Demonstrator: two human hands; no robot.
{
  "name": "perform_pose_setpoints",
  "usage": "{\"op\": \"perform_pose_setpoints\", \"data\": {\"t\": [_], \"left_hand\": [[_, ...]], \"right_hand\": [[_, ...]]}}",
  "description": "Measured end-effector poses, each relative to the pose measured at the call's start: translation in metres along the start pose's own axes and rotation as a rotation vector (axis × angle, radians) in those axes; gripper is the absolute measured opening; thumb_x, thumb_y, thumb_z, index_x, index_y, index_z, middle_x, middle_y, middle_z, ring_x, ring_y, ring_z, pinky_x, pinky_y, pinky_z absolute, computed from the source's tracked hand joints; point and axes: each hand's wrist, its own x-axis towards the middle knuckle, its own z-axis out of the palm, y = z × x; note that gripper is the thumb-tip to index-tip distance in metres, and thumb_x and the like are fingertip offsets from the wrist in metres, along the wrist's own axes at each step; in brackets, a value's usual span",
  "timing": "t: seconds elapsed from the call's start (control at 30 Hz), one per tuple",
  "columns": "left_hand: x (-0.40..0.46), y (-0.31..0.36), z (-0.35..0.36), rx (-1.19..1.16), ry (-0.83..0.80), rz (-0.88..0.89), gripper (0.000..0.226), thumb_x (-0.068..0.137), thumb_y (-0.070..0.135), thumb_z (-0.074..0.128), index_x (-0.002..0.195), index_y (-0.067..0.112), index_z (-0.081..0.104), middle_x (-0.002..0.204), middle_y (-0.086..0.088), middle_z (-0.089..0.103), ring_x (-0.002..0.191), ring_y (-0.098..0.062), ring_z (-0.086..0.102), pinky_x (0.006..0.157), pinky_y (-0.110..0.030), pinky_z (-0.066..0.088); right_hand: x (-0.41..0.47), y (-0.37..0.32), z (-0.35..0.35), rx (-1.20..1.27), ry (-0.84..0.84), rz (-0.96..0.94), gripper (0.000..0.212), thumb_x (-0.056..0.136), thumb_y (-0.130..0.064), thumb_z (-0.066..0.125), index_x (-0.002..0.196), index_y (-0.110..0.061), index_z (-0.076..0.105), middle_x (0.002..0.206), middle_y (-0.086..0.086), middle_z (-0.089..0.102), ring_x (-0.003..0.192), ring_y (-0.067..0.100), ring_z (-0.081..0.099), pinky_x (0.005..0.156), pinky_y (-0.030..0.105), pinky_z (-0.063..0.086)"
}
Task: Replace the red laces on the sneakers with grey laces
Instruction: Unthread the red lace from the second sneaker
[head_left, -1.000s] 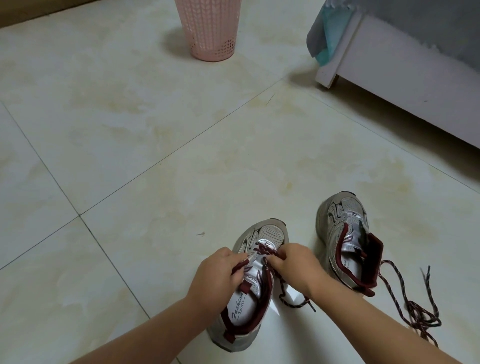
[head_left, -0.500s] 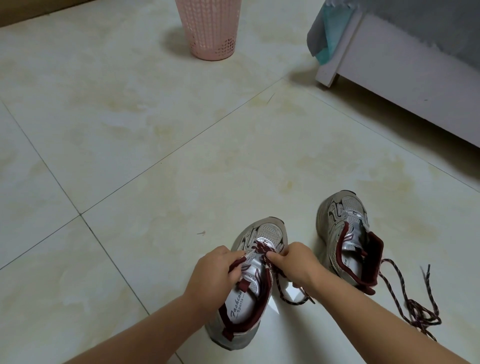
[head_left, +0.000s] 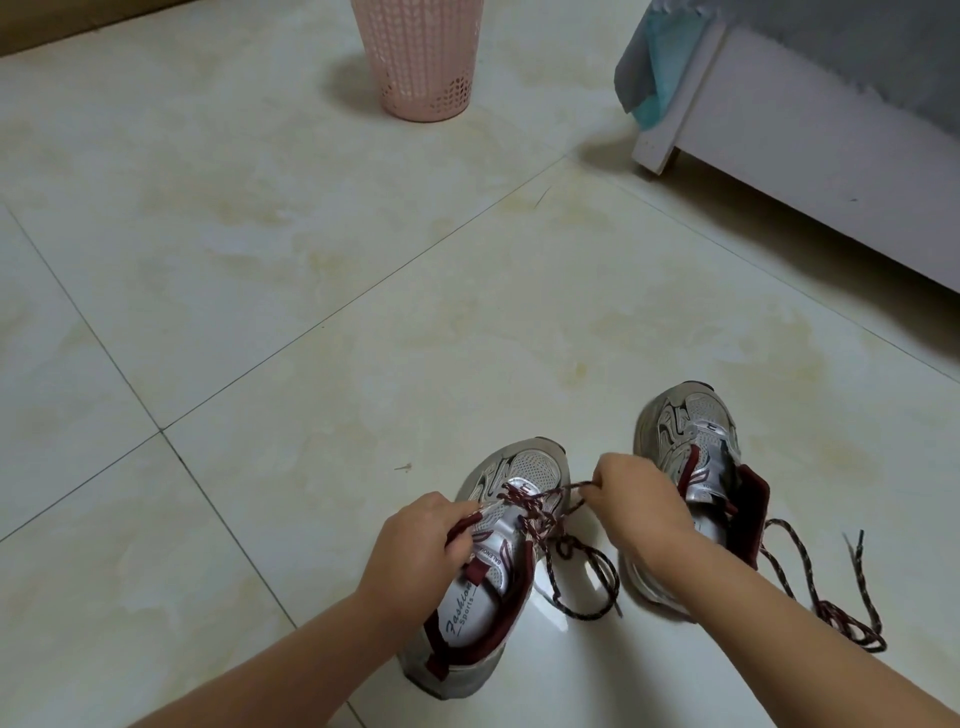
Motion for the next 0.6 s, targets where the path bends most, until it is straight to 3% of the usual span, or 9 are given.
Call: {"op": "perform_pose_setpoints", "data": {"t": [0.07, 0.13, 0.23, 0.33, 0.4, 0.5, 0.6], "left_hand": [[0.001, 0.001, 0.0, 0.007, 0.005, 0.0, 0.03, 0.088, 0.024, 0.049, 0.113, 0.034, 0.061, 0.089, 0.006, 0.057, 0.085, -0.01, 0.052, 0.064, -0.016, 0.028], [0.001, 0.001, 0.001, 0.008, 0.006, -0.008, 0.029, 0.088, 0.024, 0.049, 0.113, 0.033, 0.061, 0.089, 0.006, 0.057, 0.085, -0.011, 0.052, 0.065, -0.017, 0.03], [0.0, 0.001, 0.001, 0.008, 0.005, -0.014, 0.03, 0.088, 0.025, 0.049, 0.115, 0.034, 0.06, 0.09, 0.005, 0.057, 0.085, -0.011, 0.052, 0.066, -0.018, 0.03], [0.0, 0.001, 0.002, -0.004, 0.011, -0.017, 0.031, 0.088, 0.024, 0.05, 0.115, 0.033, 0.06, 0.09, 0.006, 0.057, 0.085, -0.011, 0.052, 0.067, -0.018, 0.032], [0.0, 0.001, 0.002, -0.009, 0.015, -0.016, 0.03, 0.088, 0.024, 0.05, 0.114, 0.033, 0.061, 0.088, 0.007, 0.056, 0.083, -0.009, 0.052, 0.066, -0.017, 0.031], [0.0, 0.0, 0.001, -0.016, 0.017, -0.016, 0.031, 0.088, 0.023, 0.05, 0.116, 0.033, 0.06, 0.088, 0.007, 0.056, 0.083, -0.009, 0.052, 0.066, -0.016, 0.03], [0.0, 0.0, 0.001, -0.014, 0.015, -0.017, 0.032, 0.088, 0.023, 0.05, 0.117, 0.033, 0.06, 0.089, 0.007, 0.056, 0.084, -0.01, 0.052, 0.065, -0.016, 0.029]], "right_hand": [[-0.003, -0.003, 0.004, -0.04, 0.152, -0.034, 0.009, 0.093, -0.018, 0.049, 0.097, -0.011, 0.052, 0.1, 0.008, 0.061, 0.094, 0.029, 0.059, 0.069, 0.031, 0.041], [-0.006, -0.006, 0.01, 0.145, 0.14, 0.034, 0.021, 0.092, -0.029, 0.052, 0.099, -0.01, 0.048, 0.096, 0.007, 0.059, 0.093, 0.03, 0.058, 0.069, 0.032, 0.039], [-0.009, -0.01, 0.013, 0.469, -0.152, 0.231, 0.04, 0.085, -0.043, 0.061, 0.068, -0.01, 0.047, 0.063, 0.004, 0.047, 0.059, 0.022, 0.049, 0.053, 0.026, 0.033], [-0.014, -0.014, 0.023, 0.9, -0.398, 0.353, 0.036, 0.086, -0.027, 0.064, 0.06, -0.01, 0.045, 0.047, 0.002, 0.041, 0.037, 0.013, 0.034, 0.039, 0.018, 0.026], [-0.016, -0.016, 0.027, 1.061, -0.432, 0.39, 0.03, 0.086, -0.014, 0.062, 0.06, -0.01, 0.046, 0.046, 0.003, 0.043, 0.032, 0.01, 0.034, 0.035, 0.015, 0.024], [-0.011, -0.013, 0.026, 0.942, -0.269, 0.341, 0.022, 0.085, -0.008, 0.059, 0.063, -0.002, 0.057, 0.056, 0.008, 0.049, 0.043, 0.014, 0.044, 0.043, 0.019, 0.032], [-0.002, 0.006, 0.011, 0.502, 0.066, 0.293, 0.03, 0.089, -0.016, 0.053, 0.062, -0.004, 0.056, 0.061, 0.008, 0.052, 0.064, 0.024, 0.049, 0.059, 0.026, 0.033]]}}
